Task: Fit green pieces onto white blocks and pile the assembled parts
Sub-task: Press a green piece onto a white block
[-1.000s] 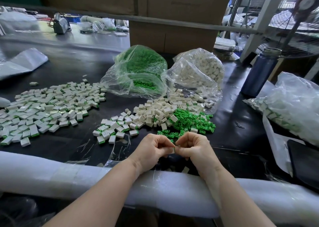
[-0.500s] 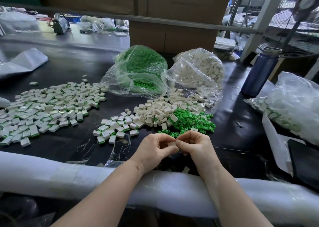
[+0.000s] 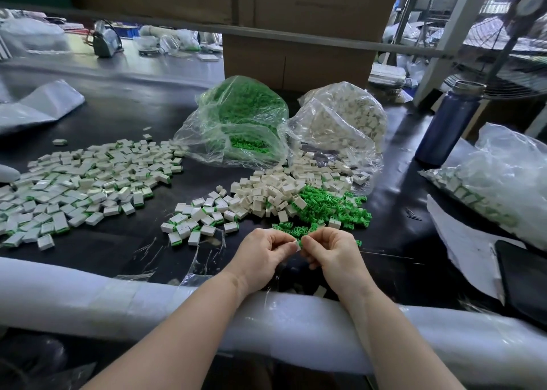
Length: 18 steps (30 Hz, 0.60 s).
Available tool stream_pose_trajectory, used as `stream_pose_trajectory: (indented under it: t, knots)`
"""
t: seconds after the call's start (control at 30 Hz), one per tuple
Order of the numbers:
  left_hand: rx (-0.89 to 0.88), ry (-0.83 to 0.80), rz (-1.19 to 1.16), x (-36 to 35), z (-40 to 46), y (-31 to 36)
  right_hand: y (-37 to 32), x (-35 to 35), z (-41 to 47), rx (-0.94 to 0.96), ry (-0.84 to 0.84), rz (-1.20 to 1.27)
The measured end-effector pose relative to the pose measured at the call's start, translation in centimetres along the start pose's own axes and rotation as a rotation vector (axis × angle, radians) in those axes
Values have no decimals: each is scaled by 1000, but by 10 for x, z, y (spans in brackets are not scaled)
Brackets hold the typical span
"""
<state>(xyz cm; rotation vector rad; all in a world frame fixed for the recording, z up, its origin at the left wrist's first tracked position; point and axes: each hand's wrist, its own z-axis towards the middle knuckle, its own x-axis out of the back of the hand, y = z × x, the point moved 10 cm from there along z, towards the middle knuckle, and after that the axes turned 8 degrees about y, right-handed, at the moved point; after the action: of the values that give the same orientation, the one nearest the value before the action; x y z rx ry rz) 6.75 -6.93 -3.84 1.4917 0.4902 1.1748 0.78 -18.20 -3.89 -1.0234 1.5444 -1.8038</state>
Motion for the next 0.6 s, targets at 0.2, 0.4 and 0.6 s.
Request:
stream_pose_trajectory:
  t: [0.2, 0.4, 0.6]
  knots:
    - [-47, -43, 76, -7, -2, 4, 0, -3, -2, 25, -27, -151]
    - [-18, -16, -9, -5, -4, 7, -2, 2, -2, 9, 5, 40]
    - [23, -1, -73, -2, -4, 8, -9, 2, -3, 37, -6, 112]
